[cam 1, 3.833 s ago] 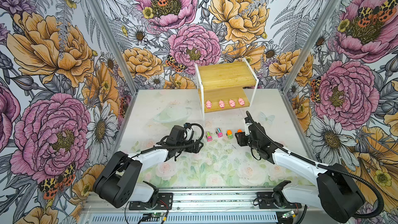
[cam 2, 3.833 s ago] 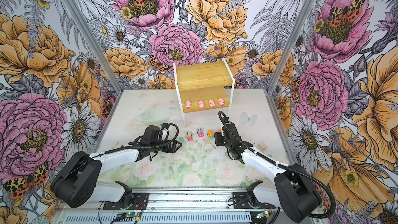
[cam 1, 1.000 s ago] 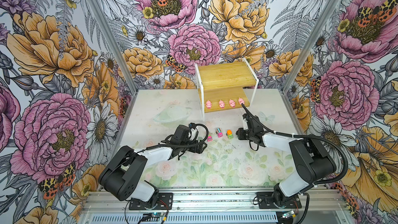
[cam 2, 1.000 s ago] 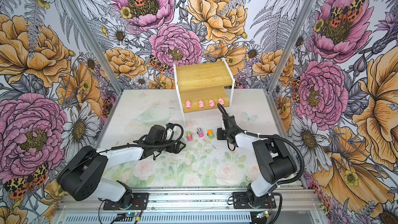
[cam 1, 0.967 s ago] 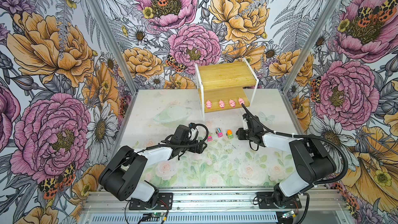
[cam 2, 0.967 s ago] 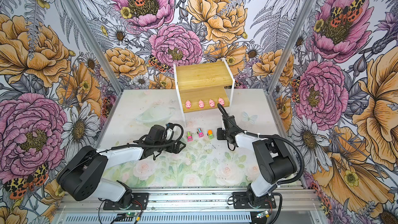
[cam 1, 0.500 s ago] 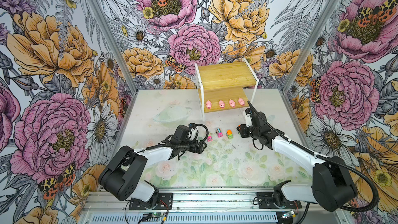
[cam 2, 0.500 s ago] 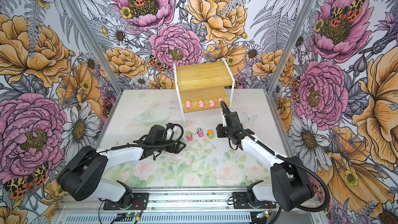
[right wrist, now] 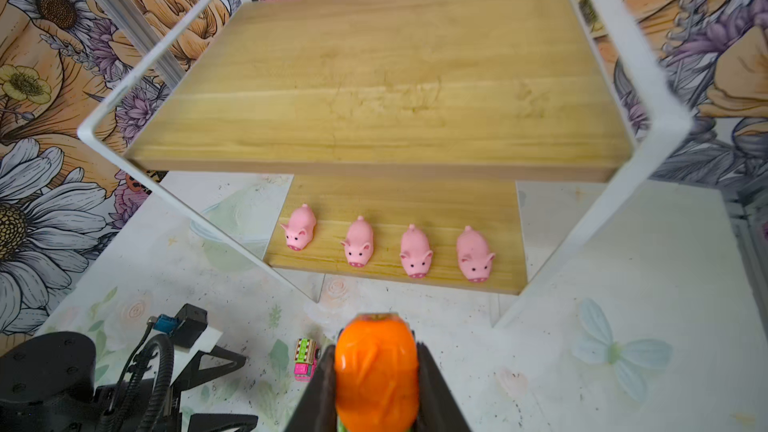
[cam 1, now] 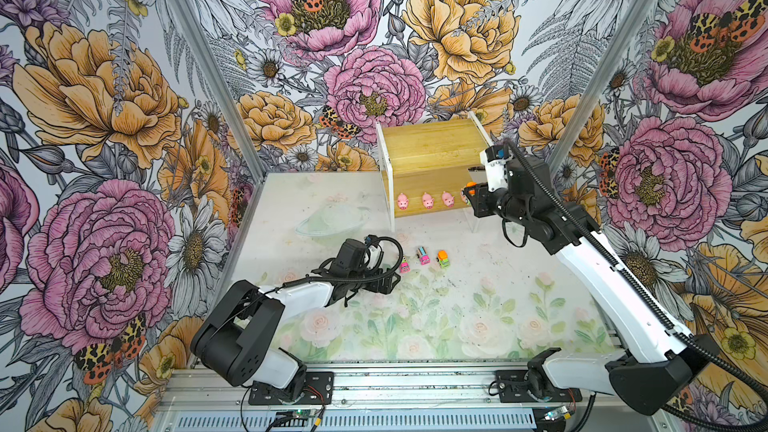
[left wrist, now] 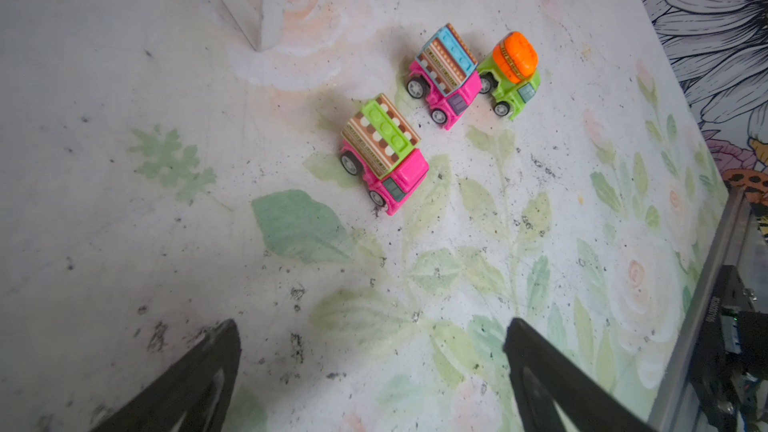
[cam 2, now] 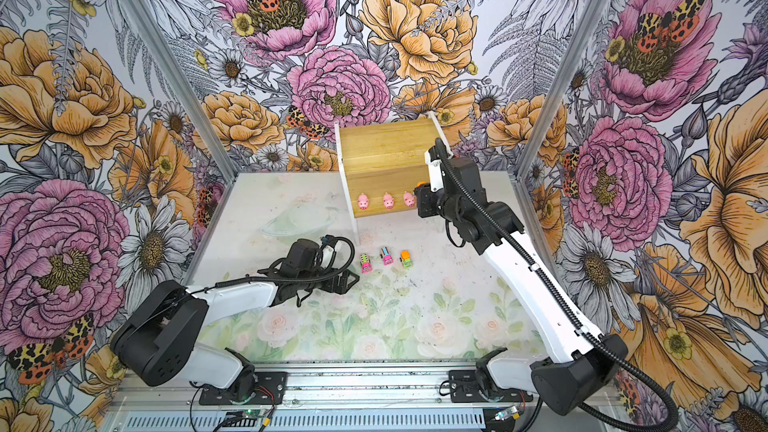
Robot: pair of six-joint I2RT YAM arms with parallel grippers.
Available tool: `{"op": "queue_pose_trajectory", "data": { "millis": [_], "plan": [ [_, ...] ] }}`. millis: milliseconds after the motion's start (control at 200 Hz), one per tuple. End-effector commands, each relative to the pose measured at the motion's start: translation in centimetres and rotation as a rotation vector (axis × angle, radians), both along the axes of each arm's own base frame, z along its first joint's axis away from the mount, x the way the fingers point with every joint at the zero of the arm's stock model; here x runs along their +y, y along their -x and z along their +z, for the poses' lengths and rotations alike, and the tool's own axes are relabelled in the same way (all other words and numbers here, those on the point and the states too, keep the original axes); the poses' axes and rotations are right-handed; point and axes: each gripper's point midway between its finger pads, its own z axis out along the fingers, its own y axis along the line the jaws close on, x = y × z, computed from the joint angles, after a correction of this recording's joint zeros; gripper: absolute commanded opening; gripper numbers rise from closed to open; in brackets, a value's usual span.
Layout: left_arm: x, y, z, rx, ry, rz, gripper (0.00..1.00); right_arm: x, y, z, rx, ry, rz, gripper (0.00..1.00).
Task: Place and organize the plastic toys onto the shelf
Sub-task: 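Lift the truck with the right gripper and carry it toward the shelf, then raise the held truck above the upper bamboo shelf with the right gripper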
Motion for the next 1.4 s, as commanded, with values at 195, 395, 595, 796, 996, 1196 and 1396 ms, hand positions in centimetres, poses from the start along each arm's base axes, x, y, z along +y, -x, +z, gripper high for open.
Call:
{"op": "queue_pose_trajectory", "data": {
  "millis": [195, 395, 595, 796, 996, 1196, 1396],
  "plan": [
    [-0.2, -0.5, 1.3, -0.039, 0.006, -0.004, 0.99, -1.5, -5.0, 4.4, -0.079, 0.149, -0.054, 0.2],
    [0.0, -0.5, 1.6, -0.044, 0.0, 0.002, 0.99, -2.1, -8.7, 5.8, -0.118, 0.192, -0.081, 0.2],
    [0.1, -0.7, 1.8, -0.045, -0.007, 0.008, 0.99, -3.3, -11.5, 6.5, -0.132, 0.21, -0.119, 0.2],
    [0.0, -1.0, 1.9, -0.042, -0.012, 0.012, 0.99, -4.1, -13.6, 5.3, -0.103, 0.189, -0.143, 0.2],
    [-0.1, -1.2, 1.8, -0.039, -0.014, 0.014, 0.99, -3.6, -14.7, 3.1, -0.043, 0.147, -0.132, 0.21],
    [-0.2, -1.3, 1.6, -0.034, -0.019, 0.015, 0.99, -3.2, -15.2, 1.9, -0.012, 0.131, -0.126, 0.21],
    [0.1, -1.3, 1.4, -0.039, -0.031, 0.016, 0.99, -3.1, -15.4, 1.5, -0.004, 0.128, -0.124, 0.2]
  ]
}}
